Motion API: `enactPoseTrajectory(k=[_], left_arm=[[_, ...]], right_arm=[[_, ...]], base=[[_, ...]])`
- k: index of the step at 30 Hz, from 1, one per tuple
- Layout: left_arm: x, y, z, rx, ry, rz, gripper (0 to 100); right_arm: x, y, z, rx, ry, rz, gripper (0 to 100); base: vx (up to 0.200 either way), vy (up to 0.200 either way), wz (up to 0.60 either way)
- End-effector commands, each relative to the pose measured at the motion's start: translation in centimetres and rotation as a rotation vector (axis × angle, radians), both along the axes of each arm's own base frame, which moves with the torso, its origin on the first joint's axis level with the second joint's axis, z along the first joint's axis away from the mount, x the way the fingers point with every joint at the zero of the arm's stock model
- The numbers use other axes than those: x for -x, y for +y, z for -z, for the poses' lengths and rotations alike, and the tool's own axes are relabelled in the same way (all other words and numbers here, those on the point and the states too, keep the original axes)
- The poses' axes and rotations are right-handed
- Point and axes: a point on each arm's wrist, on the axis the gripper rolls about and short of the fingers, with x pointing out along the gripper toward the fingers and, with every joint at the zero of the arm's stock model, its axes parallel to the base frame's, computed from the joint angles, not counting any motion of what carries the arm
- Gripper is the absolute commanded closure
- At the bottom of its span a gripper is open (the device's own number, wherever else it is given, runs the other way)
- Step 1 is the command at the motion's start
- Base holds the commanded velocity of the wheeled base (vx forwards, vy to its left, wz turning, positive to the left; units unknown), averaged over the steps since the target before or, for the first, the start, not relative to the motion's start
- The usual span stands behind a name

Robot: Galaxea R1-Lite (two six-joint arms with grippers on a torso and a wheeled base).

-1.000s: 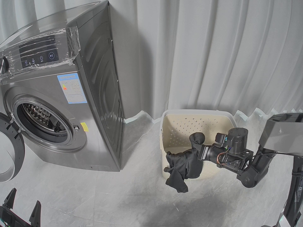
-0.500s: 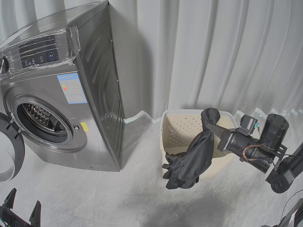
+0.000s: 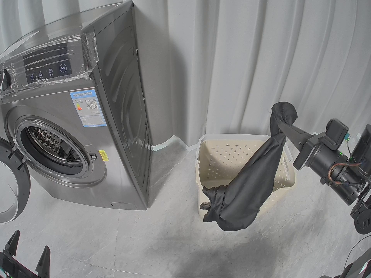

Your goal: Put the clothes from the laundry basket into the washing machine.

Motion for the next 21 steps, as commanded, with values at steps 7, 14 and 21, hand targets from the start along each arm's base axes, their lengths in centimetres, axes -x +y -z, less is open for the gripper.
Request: enactPoseTrajectory(k=[7, 14, 21], left_arm=[[0.0, 0.0, 0.5, 0.002, 0.000, 0.002, 0], [0.0, 0.0, 0.5, 0.002, 0.000, 0.002, 0], [0.0, 0.0, 0.5, 0.001, 0.000, 0.000, 0]], right_arm=[[1.3, -0.8, -1.7, 0.016, -0.022, 0.058, 100], [2.8, -1.0, -2.6, 0.017, -0.019, 0.029, 100], [3.1, -0.6, -2.2, 0.027, -0.006, 0.001, 100]], base=[[-0.200, 0.000, 0.00], [-0.143, 0.000, 0.00], [0.000, 0.000, 0.00]])
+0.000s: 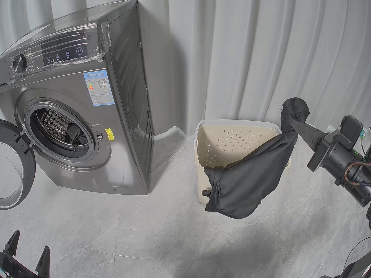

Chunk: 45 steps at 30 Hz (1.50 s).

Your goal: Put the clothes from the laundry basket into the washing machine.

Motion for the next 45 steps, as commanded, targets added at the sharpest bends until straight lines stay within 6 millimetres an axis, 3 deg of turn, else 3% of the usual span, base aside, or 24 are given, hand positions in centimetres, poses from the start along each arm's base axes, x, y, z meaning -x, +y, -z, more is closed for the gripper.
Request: enactPoseTrajectory(k=[1, 45], left_arm=[[0.0, 0.0, 0.5, 0.002, 0.000, 0.001, 0], [0.0, 0.0, 0.5, 0.001, 0.000, 0.001, 0]], right_arm=[[0.6, 0.3, -0.1, -0.006, -0.007, -0.031, 100], [1.4, 1.8, 0.2, -0.020, -0.022, -0.150, 100]], base=[[0.000, 0.200, 0.00], [0.000, 0.200, 0.00]])
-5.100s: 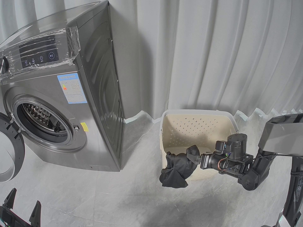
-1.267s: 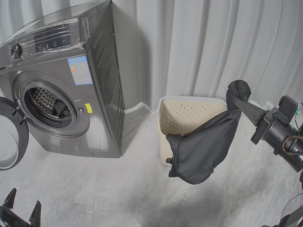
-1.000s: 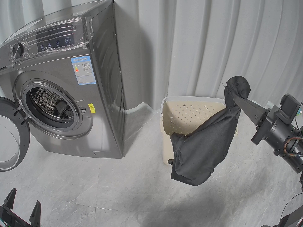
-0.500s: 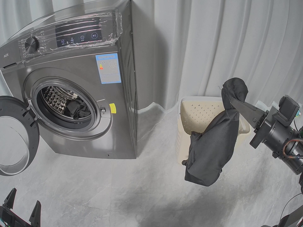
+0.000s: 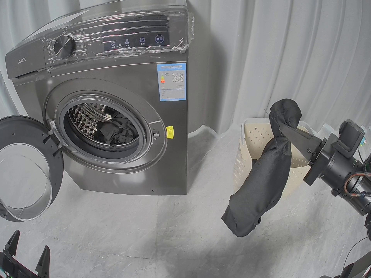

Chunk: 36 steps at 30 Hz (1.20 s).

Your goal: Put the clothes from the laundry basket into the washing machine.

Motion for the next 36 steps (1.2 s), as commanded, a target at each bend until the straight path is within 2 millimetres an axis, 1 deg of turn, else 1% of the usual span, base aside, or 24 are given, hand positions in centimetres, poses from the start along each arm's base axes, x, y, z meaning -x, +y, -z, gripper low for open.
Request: enactPoseTrajectory(k=[1, 18, 24, 33, 36], left_arm=[[0.00, 0.00, 0.48, 0.000, 0.000, 0.000, 0], [0.00, 0.00, 0.48, 0.000, 0.000, 0.000, 0], [0.00, 0.00, 0.48, 0.000, 0.000, -0.002, 0], [0.00, 0.00, 0.48, 0.000, 0.000, 0.000, 0], [0.00, 0.00, 0.48, 0.000, 0.000, -0.002, 0]], right_arm=[[-0.09, 0.11, 0.20, 0.005, 0.008, -0.002, 100], [0.05, 0.38, 0.23, 0.006, 0.007, -0.020, 100], [0.08, 0.39, 0.11, -0.002, -0.003, -0.022, 100], [0.04, 0.42, 0.16, -0.001, -0.001, -0.022, 100], [0.04, 0.42, 0.16, -0.001, -0.001, -0.022, 100]], base=[[0.000, 0.200, 0.00], [0.000, 0.200, 0.00], [0.000, 0.000, 0.00], [-0.200, 0.000, 0.00], [0.000, 0.000, 0.00]])
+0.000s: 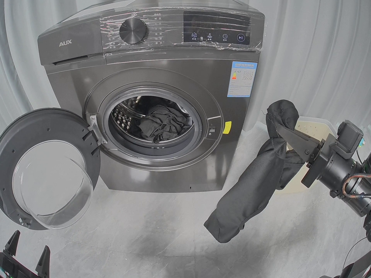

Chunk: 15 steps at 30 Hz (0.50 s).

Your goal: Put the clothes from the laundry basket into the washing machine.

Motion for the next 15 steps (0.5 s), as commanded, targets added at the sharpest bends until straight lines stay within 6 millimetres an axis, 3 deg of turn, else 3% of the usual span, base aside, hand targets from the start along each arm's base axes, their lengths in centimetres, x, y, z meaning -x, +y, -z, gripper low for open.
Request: enactPoseTrajectory(k=[1, 9, 15], left_arm=[[0.00, 0.00, 0.48, 0.000, 0.000, -0.001, 0], [0.00, 0.00, 0.48, 0.000, 0.000, 0.001, 0], [0.00, 0.00, 0.48, 0.000, 0.000, 0.001, 0]], right_arm=[[-0.02, 0.02, 0.04, 0.001, 0.001, 0.000, 100], [-0.22, 0.02, 0.23, 0.006, 0.009, 0.005, 100], [-0.67, 0.20, 0.59, 0.014, 0.025, 0.013, 100]], base=[[0.000, 0.000, 0.00], [0.000, 0.000, 0.00], [0.000, 0.200, 0.00]])
